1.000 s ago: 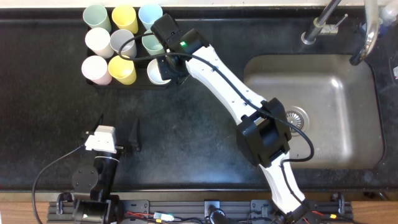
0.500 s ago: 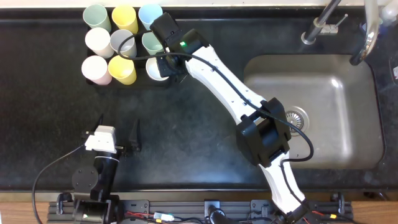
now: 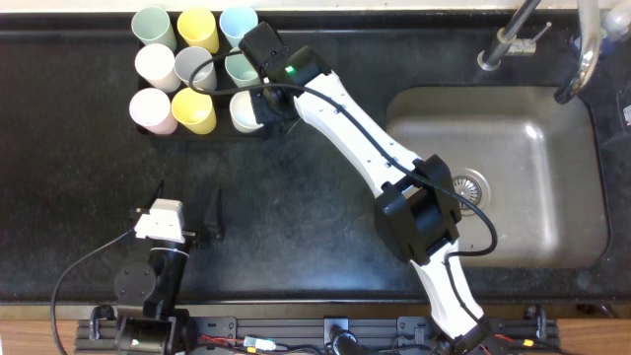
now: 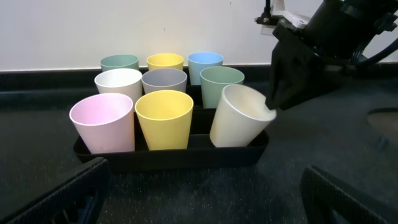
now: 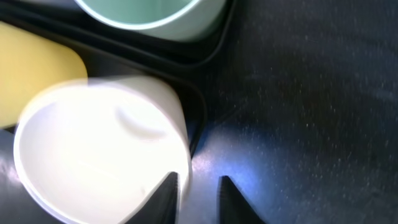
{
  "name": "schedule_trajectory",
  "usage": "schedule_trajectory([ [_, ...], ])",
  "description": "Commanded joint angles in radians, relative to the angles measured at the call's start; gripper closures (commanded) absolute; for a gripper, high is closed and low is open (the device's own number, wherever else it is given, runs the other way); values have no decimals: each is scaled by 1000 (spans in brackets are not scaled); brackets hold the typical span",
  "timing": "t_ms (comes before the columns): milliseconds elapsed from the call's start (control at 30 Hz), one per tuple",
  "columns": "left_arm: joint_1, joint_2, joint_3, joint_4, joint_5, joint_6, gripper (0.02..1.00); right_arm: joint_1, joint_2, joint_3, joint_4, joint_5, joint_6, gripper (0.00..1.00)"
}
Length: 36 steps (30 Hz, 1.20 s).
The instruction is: Store Cups
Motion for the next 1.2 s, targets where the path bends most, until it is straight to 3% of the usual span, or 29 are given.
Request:
schedule_trajectory([
  [33,7,-11,-1,-4,9,18,18,10,3,31,3,7,-2,649],
  [233,7,-11,-1,-4,9,18,18,9,-56,31,6,8,-7,454],
  [400,7,-11,-1,-4,9,18,18,-32,-182,31,-4,7,-72,360],
  [733,7,-11,-1,-4,9,18,18,-270,-504,-26,-110,8,-292,172],
  [933,7,-11,-1,-4,9,18,18,-422,-830,-362,29,8,-345,56],
  [1200,7,-11,-1,-4,9,18,18,-541,-1381,-1014,423,10,-347,3],
])
